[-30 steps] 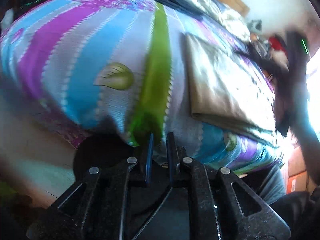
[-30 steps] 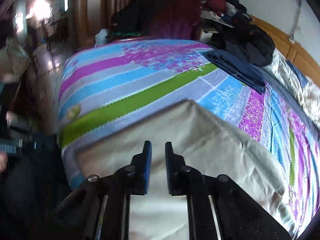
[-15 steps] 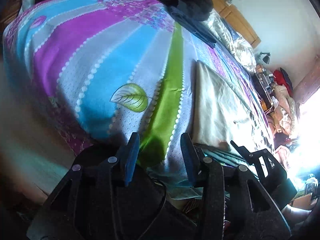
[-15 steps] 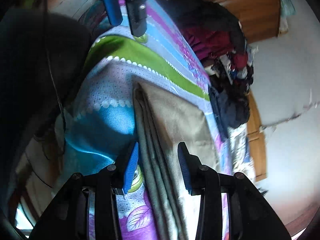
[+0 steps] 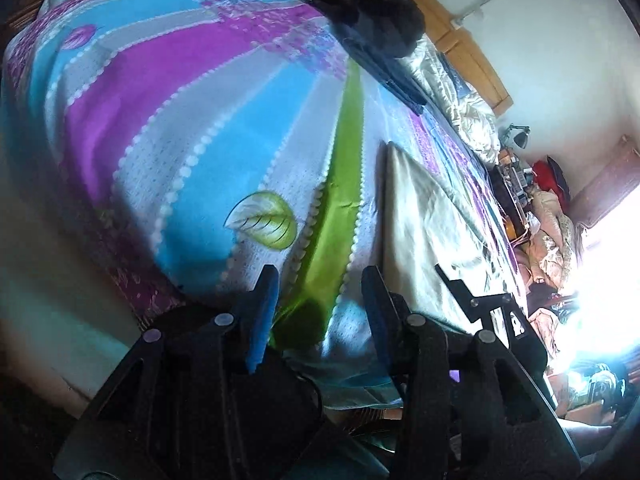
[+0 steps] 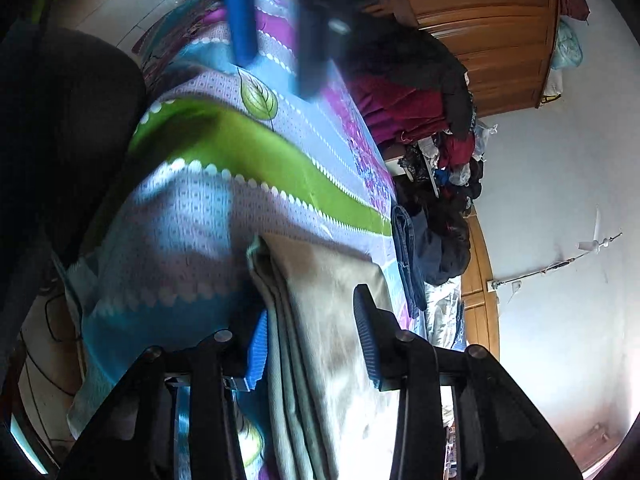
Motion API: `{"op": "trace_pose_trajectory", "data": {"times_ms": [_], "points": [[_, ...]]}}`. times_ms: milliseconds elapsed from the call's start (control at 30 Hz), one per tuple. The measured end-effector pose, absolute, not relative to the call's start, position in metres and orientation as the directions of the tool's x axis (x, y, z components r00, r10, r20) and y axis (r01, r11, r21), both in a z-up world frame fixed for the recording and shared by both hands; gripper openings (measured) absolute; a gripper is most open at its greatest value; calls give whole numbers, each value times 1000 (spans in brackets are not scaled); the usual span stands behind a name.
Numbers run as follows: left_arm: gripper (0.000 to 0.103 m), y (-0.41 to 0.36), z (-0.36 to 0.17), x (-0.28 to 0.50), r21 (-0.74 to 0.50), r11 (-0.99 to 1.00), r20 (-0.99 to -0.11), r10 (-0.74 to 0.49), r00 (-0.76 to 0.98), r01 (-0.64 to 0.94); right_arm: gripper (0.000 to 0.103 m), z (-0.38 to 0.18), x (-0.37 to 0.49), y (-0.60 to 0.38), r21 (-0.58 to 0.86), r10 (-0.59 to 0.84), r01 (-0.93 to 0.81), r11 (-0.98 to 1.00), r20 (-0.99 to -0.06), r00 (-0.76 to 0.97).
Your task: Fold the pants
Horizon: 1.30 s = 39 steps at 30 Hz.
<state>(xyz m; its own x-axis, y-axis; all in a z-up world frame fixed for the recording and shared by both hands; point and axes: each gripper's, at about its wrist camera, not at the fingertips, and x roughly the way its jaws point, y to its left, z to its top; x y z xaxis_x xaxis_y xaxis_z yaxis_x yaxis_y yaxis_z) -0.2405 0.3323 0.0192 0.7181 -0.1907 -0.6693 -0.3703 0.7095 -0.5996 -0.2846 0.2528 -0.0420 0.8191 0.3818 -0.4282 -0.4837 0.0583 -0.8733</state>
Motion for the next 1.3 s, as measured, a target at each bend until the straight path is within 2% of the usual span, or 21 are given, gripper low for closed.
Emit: {"op": "trace_pose_trajectory", "data": {"times_ms": [67,133,200,267,367,467,667,833,867,900,933,1000,1200,1300], "points": [[45,334,31,-222,-579,754,-651,-198,733,-310,25,-41,-285,256,-864,389,-501,55,-443,808],[48,338,42,-194,-552,797,-639,-215,739,-245,22,-41,-283,261,-856,401,-515,53,-454,796],[55,340,46,-167,-548,819,-628,-269,730,-170,13,-37,-280,261,-829,404,-555,70,-485,776],[56,338,46,-129,-542,836,-640,-342,688,-89,10,-27,-276,259,-806,413,-582,106,-496,763],[56,325,37,-77,-544,838,-664,-459,591,40,10,-10,-271,256,-790,432,-591,162,-482,762],[55,314,21,-34,-533,841,-699,-498,513,90,9,3,-267,252,-784,445,-589,199,-463,766],[55,313,-7,17,-627,776,-690,-593,415,66,9,28,-258,243,-758,462,-595,266,-442,769],[53,316,-3,40,-662,746,-672,-634,382,73,9,44,-254,235,-723,480,-619,307,-444,757],[47,318,-4,40,-665,744,-674,-637,374,69,9,48,-251,233,-716,480,-620,320,-442,758],[35,318,-6,42,-668,740,-674,-644,363,72,9,51,-252,232,-707,479,-624,333,-443,758],[27,318,-8,41,-673,736,-670,-650,357,77,9,51,-258,230,-696,480,-629,346,-445,756],[18,316,-8,39,-669,740,-677,-647,351,76,9,58,-257,226,-668,481,-639,382,-447,754],[7,303,35,33,-645,762,-656,-591,470,58,9,92,-258,197,-551,495,-661,510,-441,749],[6,288,74,31,-650,757,-613,-570,547,61,9,120,-254,160,-459,484,-645,612,-428,763]]}}
